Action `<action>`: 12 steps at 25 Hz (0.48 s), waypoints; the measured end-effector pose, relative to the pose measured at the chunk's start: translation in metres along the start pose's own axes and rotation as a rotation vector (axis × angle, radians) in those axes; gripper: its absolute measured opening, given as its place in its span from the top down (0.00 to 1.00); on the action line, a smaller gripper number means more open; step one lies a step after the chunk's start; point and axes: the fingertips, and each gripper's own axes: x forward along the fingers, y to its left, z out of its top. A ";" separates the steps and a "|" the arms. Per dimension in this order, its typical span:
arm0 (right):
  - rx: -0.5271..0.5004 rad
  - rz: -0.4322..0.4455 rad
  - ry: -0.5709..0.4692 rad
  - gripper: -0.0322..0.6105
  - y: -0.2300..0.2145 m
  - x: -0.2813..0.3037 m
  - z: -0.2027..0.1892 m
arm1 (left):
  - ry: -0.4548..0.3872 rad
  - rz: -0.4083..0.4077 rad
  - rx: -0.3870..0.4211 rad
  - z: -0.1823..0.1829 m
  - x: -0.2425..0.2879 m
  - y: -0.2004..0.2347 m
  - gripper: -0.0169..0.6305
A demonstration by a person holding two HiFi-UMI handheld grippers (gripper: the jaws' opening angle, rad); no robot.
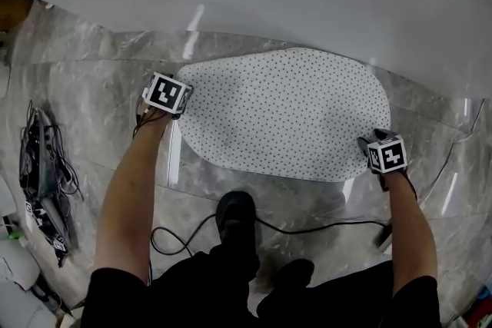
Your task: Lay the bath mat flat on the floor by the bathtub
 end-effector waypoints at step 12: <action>-0.442 -0.089 0.034 0.57 0.029 -0.008 0.066 | 0.054 0.117 0.280 0.002 0.004 -0.008 0.55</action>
